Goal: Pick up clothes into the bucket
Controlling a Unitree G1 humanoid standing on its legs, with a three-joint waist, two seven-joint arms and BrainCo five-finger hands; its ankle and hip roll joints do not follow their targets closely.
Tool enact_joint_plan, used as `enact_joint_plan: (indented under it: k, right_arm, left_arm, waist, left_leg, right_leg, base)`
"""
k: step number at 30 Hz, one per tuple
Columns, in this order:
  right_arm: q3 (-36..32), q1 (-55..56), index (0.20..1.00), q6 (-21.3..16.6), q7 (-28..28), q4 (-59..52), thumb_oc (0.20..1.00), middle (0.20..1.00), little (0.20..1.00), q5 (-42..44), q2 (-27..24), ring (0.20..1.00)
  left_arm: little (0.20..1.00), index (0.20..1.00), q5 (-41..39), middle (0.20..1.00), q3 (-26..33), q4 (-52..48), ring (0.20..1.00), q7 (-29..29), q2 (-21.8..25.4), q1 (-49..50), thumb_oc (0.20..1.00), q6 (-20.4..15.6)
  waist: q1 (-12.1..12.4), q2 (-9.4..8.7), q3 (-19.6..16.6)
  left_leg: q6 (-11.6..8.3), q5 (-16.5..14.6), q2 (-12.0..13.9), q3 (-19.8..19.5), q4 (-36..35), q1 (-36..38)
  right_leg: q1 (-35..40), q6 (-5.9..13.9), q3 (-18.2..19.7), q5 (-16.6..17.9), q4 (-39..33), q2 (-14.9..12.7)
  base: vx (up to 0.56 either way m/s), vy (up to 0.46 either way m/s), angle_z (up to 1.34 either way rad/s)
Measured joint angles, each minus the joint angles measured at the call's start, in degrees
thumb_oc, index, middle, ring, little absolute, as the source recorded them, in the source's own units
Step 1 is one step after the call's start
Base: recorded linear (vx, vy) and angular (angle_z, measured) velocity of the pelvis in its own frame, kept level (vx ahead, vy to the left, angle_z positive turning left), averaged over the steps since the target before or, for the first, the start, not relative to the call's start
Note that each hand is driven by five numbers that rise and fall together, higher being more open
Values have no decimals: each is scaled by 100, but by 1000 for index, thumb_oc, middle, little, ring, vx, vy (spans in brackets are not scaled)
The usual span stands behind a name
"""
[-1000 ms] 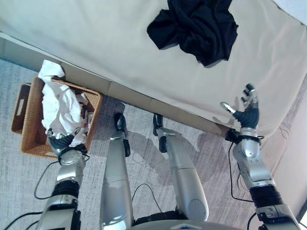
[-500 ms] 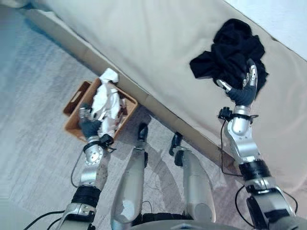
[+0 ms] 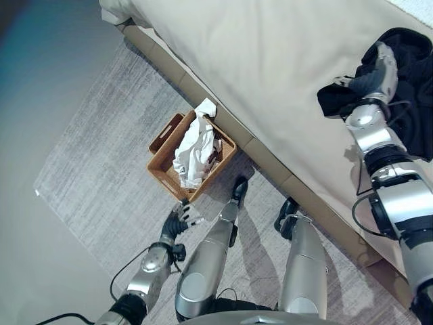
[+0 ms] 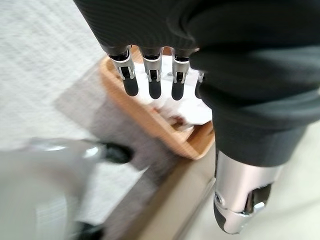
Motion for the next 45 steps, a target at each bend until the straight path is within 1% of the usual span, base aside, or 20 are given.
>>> enact_joint_plan:
  k: [2,6,8,13,14,15,16,17,19,22,23,25,26,30,32,33,35,39,41,45]
  right_arm:
    - [332,-211,1000,116,-6,239,1000,1000,1000,-171,-249,1000]
    - [779,-357,1000,140,-15,388,1000,1000,1000,-504,-432,1000]
    - [1038,-742,1000,193,-2,425,1000,1000,1000,-733,-636,1000]
    - [1433,-1034,1000,304,262,555,1000,1000,1000,-1111,-627,1000]
    - [1434,-1090,896,304,331,564,896,896,896,-1103,-625,896]
    - [1466,-1215,605,301,459,573,605,605,605,-1086,-615,605]
    - [1483,-1249,354,297,487,584,354,354,354,-1081,-613,354]
    - [1468,-1276,200,296,493,592,200,200,200,-1044,-620,200]
    - [1445,-1452,200,256,495,564,200,200,200,-791,-644,200]
    - [1113,-1438,200,96,478,83,200,200,200,-57,-811,200]
    - [811,-1262,200,-33,431,-301,200,200,200,353,-828,200]
    - [647,-948,200,-162,307,-883,200,200,200,762,-828,200]
    - [552,-652,200,-225,226,-1507,200,200,200,922,-839,200]
    - [370,-26,200,-454,67,-2960,200,200,200,1089,-928,200]
    - [157,380,200,-521,-50,-3542,200,200,200,1089,-934,200]
    - [146,409,200,-541,-68,-3580,200,200,200,1089,-932,200]
    - [81,430,200,-557,-120,-3796,200,200,200,1083,-1003,200]
    - [-74,433,200,-573,-137,-4243,200,200,200,1059,-1063,200]
    - [-162,490,200,-626,-137,-4521,200,200,200,977,-1068,200]
    - [-443,764,200,-779,-104,-5159,200,200,200,915,-1033,200]
  left_arm:
    - [1000,1000,-1,1000,-1,-271,1000,1,-55,-4,1000,-23]
    - [1000,1000,-8,1000,-66,-442,1000,23,-124,-81,1000,-25]
    - [1000,1000,-18,1000,-147,-602,1000,50,-192,-117,1000,-36]
    - [1000,1000,-67,1000,-282,-544,1000,155,-451,-278,1000,7]
    - [1000,1000,-70,1000,-299,-550,1000,163,-452,-293,1000,7]
    - [1000,1000,-74,1000,-302,-561,1000,172,-458,-314,1000,12]
    - [1000,1000,-86,1000,-301,-564,1000,176,-467,-322,1000,19]
    - [1000,1000,-153,1000,-309,-569,1000,175,-481,-334,1000,35]
    - [1000,1000,-191,1000,-296,-601,1000,184,-479,-363,1000,40]
    - [1000,1000,-218,1000,-243,-643,1000,224,-490,-434,1000,38]
    - [1000,1000,-220,1000,-205,-641,1000,235,-493,-456,1000,38]
    - [1000,1000,-220,1000,-127,-646,1000,263,-489,-467,1000,27]
    - [1000,1000,-220,1000,-49,-642,1000,281,-488,-465,1000,23]
    - [1000,1000,-222,1000,231,-604,1000,290,-489,-481,1000,-17]
    - [1000,1000,-222,1000,319,-494,1000,293,-482,-540,1000,-29]
    - [1000,1000,-221,1000,325,-472,1000,293,-475,-538,1000,-45]
    - [1000,1000,-222,1000,331,-444,1000,290,-464,-546,1000,-88]
    - [1000,1000,-223,1000,506,-323,1000,277,-462,-594,1000,-79]
    - [1000,1000,-222,1000,566,-297,1000,275,-388,-598,1000,-77]
    - [1000,1000,-211,1000,993,-399,1000,278,-257,-568,1000,-66]
  waist:
    - [20,138,-43]
    - [-27,174,-71]
    - [-21,213,-94]
    - [-162,212,-94]
    - [-159,212,-94]
    - [-174,211,-107]
    - [-170,211,-107]
    - [-160,213,-110]
    - [-166,210,-116]
    - [-215,206,-117]
    - [-243,201,-119]
    - [-332,172,-121]
    - [-358,153,-112]
    - [-626,15,-27]
    - [-753,-142,30]
    - [-782,-172,26]
    - [-793,-209,17]
    - [-781,-237,26]
    - [-775,-251,22]
    - [-784,-381,-40]
  left_leg:
    - [-33,59,-10,3,4,-219]
    - [-38,110,19,28,2,-335]
    - [-38,114,53,102,3,-620]
    - [-42,142,116,168,2,-769]
    - [-42,142,118,183,1,-781]
    - [-31,114,142,221,41,-852]
    - [-69,78,162,250,40,-866]
    - [-75,120,161,264,15,-876]
    - [-65,144,179,290,51,-971]
    - [-43,130,204,299,63,-1080]
    - [-44,130,219,317,65,-1089]
    - [-48,136,225,360,68,-1095]
    - [-50,137,230,396,68,-1096]
    - [-39,130,239,510,135,-981]
    - [-28,114,232,497,180,-635]
    - [-20,93,233,486,180,-530]
    - [35,3,256,502,186,-306]
    - [46,-16,302,498,180,81]
    - [118,-81,311,515,170,397]
    - [190,-269,380,607,134,1083]
  right_leg:
    - [-269,-27,34,-24,111,-13]
    - [-522,-93,111,-78,273,16]
    - [-873,-116,175,-81,346,61]
    - [-1103,-145,263,-62,399,154]
    - [-1123,-149,289,-59,398,168]
    - [-1185,-154,319,-30,377,209]
    - [-1205,-129,330,-51,369,228]
    - [-1222,-179,345,17,361,225]
    - [-1303,-188,351,41,317,253]
    - [-1376,-158,365,108,241,303]
    - [-1375,-137,389,146,183,341]
    - [-1371,-125,421,183,133,363]
    - [-1370,-102,442,200,97,375]
    - [-1219,-35,534,331,0,413]
    - [-790,-24,534,335,-135,417]
    - [-660,-24,531,334,-193,423]
    - [-408,-16,530,332,-271,459]
    - [112,96,528,440,-566,544]
    - [496,144,525,465,-731,570]
    - [1331,213,524,511,-1125,647]
  base:
    - [19,-53,0]
    - [22,-63,-7]
    - [19,-48,-13]
    - [9,-7,-7]
    - [13,-5,-14]
    - [-69,17,-14]
    - [8,-18,-12]
    - [-69,9,-10]
    - [12,-3,-8]
    - [12,8,-6]
    - [-10,10,-15]
    - [-21,16,-15]
    - [-24,32,-18]
    - [-29,55,-17]
    - [-13,66,-4]
    - [-5,48,-4]
    - [2,76,-6]
    - [23,60,-5]
    - [53,69,-8]
    - [111,72,-12]
